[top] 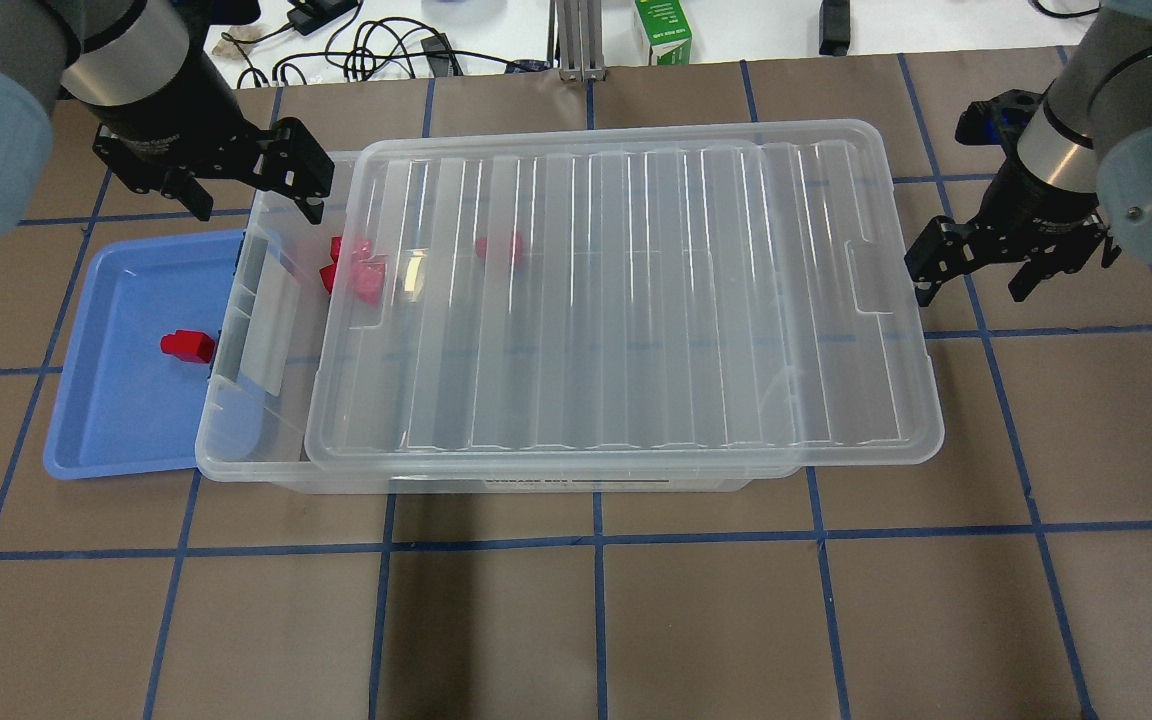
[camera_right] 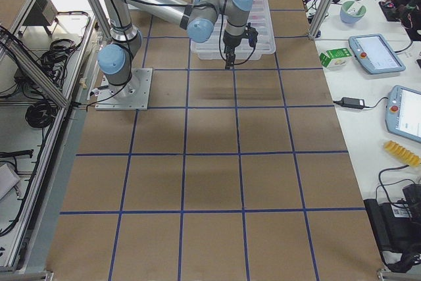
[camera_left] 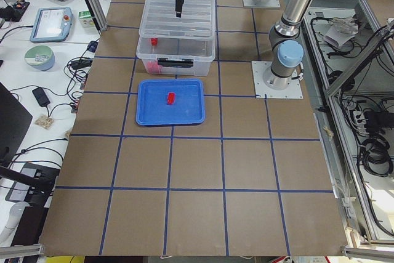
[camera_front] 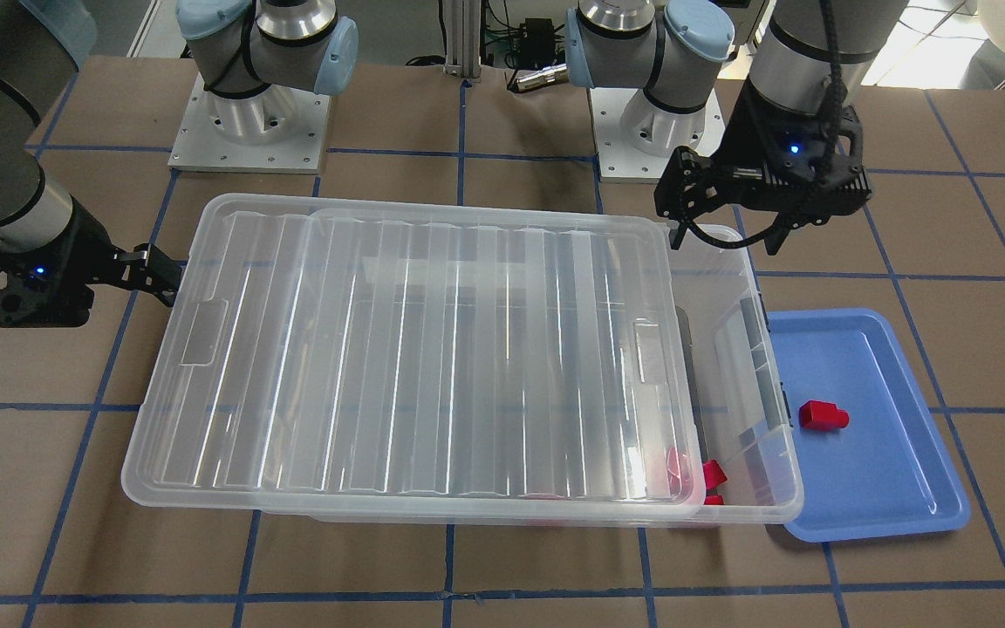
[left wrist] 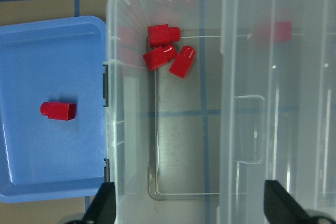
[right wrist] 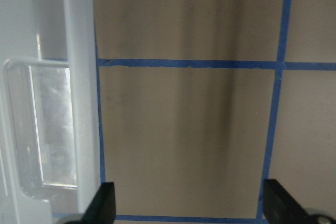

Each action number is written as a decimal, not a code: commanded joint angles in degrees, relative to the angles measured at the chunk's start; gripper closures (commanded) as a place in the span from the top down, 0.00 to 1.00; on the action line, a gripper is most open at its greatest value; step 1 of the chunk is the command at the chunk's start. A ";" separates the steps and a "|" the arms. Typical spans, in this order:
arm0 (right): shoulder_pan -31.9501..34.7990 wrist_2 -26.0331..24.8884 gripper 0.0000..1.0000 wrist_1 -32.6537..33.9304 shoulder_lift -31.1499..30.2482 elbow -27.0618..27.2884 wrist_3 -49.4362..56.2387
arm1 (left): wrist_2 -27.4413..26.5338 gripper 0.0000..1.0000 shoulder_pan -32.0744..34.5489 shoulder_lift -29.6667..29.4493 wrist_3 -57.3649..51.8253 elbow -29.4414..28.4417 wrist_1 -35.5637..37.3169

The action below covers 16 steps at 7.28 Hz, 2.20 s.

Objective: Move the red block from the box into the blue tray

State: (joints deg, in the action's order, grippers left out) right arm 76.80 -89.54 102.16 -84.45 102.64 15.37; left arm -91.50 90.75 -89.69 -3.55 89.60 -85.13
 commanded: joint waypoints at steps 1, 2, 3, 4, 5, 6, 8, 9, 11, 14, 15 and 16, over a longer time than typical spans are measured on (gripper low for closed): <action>3.69 1.38 1.00 0.23 0.77 -0.33 -0.60 | -0.95 1.00 2.68 1.10 2.59 0.22 -0.74; 5.27 1.38 1.00 0.23 0.78 -0.60 -1.74 | -1.13 1.00 1.98 1.19 2.58 -0.39 -1.17; 7.38 1.30 1.00 0.84 0.95 -0.60 -2.88 | -1.22 1.00 0.93 1.36 2.58 -0.48 -1.70; 7.48 1.21 1.00 0.84 0.95 -0.77 -2.80 | -1.22 1.00 -0.47 1.54 2.58 -0.74 -2.14; 7.40 0.95 1.00 0.76 0.43 -1.30 -2.45 | -1.05 1.00 -1.71 1.54 2.58 -0.92 -2.58; 7.40 0.77 1.00 0.23 -0.53 -4.78 -2.28 | -1.05 1.00 -1.54 1.63 2.58 -0.75 -2.67; 8.27 1.03 1.00 -10.00 -4.56 -13.48 -2.89 | -1.14 1.00 -1.63 1.63 2.58 -0.57 -2.67; 9.49 1.03 1.00 -12.75 -6.15 -16.48 -4.11 | -1.14 1.00 -2.33 1.54 2.41 -0.57 -2.58; 12.92 0.95 1.00 -13.31 -6.25 -17.82 -9.81 | -0.52 1.00 -4.44 0.75 -2.25 0.39 -2.58; 13.11 1.03 1.00 -13.66 -6.25 -17.04 -9.83 | -1.22 1.00 -4.71 1.63 -3.04 -0.74 -3.98; 13.11 0.95 1.00 -13.66 -6.17 -17.04 -9.83 | -1.05 1.00 -4.53 1.63 -2.70 -0.83 -4.16; 13.11 0.95 1.00 -13.66 -6.25 -17.04 -9.83 | -1.13 1.00 -4.27 1.63 -2.26 -0.92 -4.34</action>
State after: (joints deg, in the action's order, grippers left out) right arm 89.89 -88.57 88.51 -90.65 85.59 5.55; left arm -92.60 86.22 -88.10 -6.24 88.85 -89.13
